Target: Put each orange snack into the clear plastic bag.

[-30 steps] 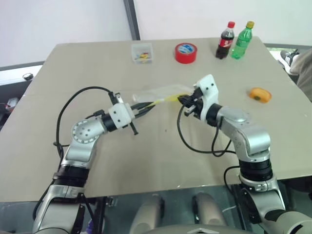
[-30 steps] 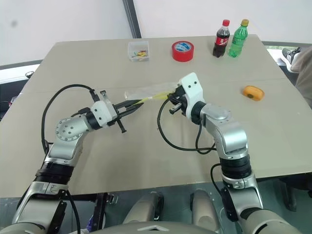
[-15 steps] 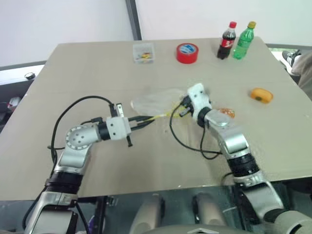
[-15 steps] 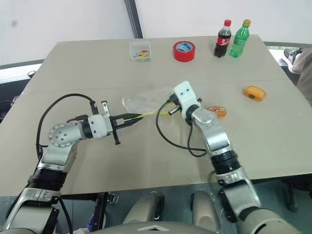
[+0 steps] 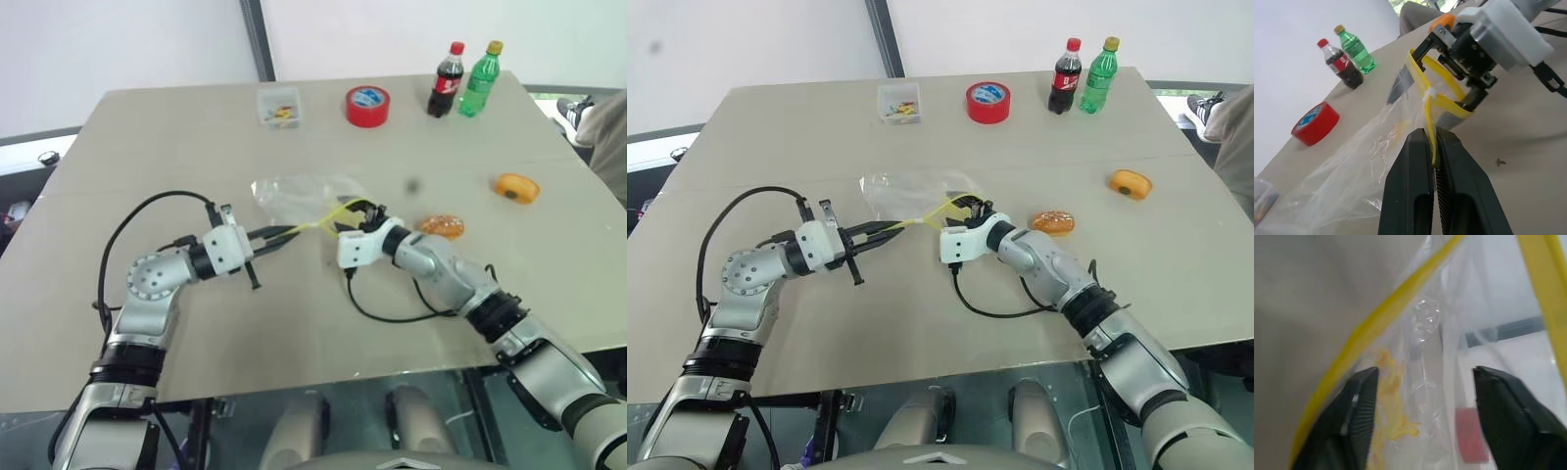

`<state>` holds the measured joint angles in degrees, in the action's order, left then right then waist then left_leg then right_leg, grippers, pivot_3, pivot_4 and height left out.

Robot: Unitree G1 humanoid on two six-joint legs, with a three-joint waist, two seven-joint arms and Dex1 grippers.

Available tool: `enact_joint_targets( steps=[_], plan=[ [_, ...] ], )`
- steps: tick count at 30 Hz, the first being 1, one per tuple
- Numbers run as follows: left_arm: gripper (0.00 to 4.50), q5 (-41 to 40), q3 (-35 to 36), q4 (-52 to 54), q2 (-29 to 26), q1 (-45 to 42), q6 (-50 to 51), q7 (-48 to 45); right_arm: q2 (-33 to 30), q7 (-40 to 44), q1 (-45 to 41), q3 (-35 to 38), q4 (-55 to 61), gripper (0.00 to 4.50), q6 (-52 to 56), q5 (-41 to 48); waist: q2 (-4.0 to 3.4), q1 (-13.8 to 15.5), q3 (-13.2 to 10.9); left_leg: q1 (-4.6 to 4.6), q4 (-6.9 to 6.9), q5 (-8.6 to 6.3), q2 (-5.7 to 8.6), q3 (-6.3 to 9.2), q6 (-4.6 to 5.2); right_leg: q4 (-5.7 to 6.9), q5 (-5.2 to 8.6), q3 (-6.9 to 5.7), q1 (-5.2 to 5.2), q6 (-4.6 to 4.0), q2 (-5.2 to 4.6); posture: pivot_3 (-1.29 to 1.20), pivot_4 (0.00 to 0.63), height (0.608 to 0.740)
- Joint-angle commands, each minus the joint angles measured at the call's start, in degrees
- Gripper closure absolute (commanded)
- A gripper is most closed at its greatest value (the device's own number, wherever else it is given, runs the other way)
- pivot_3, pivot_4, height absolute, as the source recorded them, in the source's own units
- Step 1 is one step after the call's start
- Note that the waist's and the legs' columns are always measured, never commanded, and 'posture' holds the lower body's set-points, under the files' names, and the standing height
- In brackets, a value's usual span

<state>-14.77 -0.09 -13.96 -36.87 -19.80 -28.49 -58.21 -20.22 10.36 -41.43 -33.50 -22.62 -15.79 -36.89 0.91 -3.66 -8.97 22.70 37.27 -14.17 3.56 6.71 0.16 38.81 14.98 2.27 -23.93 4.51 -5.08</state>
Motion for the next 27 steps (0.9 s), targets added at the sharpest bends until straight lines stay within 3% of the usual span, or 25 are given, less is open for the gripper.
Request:
enact_joint_targets(
  steps=[1, 4, 9, 15, 21, 27],
  plan=[
    [4.5, 0.2, 1.9, 1.3, 0.2, 0.1, 1.0, 2.5, -1.4, 0.6, 1.5, 3.2, 3.5, 0.03, -0.8, 1.3, 0.0, 0.0, 0.0, 0.0, 0.0, 0.0, 0.0, 0.0, 0.0, 0.0, 0.0, 0.0, 0.0, 0.0, 0.0, 0.0, 0.15, 0.74],
    [4.5, 1.4, 2.0, 0.3, 0.9, -0.5, 1.1, 4.8, -1.4, 1.9, 4.2, 6.4, 7.0, 0.03, -1.0, 5.6, 0.0, 0.1, 0.0, 0.0, -0.01, 0.0, -0.02, 0.0, 0.01, -0.01, 0.0, -0.01, 0.0, 0.0, 0.01, 0.0, 0.15, 0.74],
    [4.5, 2.6, 2.1, -2.1, 1.8, -1.3, 0.7, 7.0, -1.7, 12.8, 11.3, 13.7, 17.5, 0.03, 8.0, 19.0, 0.0, 0.4, 0.0, 0.0, 0.01, -0.06, -0.08, 0.01, 0.1, 0.0, 0.0, -0.01, 0.02, 0.0, 0.01, 0.0, 0.15, 0.74],
    [4.5, 2.8, 2.2, -4.6, 2.3, -2.7, 0.3, 7.3, -12.1, 25.4, 16.4, 23.2, 25.3, 0.03, 19.2, 28.3, 0.0, 1.3, 0.0, -0.03, 0.1, -0.14, -0.04, 0.01, 0.23, -0.01, 0.0, -0.03, 0.13, 0.0, 0.0, 0.0, 0.15, 0.74],
    [4.5, 2.4, 2.2, -5.4, 2.4, -3.3, 0.6, 6.8, -22.4, 38.3, 14.5, 24.9, 17.6, 0.03, 17.2, 32.7, -0.02, 1.2, 0.0, -0.04, 0.09, -0.14, -0.04, -0.01, 0.24, -0.03, 0.0, -0.07, 0.15, 0.0, 0.01, 0.0, 0.15, 0.74],
    [4.5, 2.1, 2.2, -3.9, 2.5, -3.0, 1.6, 6.8, -20.7, 44.6, 6.7, 23.3, 1.5, 0.03, 13.9, 33.8, -0.01, 1.0, 0.0, -0.13, 0.08, -0.14, -0.1, -0.13, 0.24, -0.02, 0.0, 0.01, 0.18, 0.0, 0.03, 0.0, 0.15, 0.74]
  ],
)
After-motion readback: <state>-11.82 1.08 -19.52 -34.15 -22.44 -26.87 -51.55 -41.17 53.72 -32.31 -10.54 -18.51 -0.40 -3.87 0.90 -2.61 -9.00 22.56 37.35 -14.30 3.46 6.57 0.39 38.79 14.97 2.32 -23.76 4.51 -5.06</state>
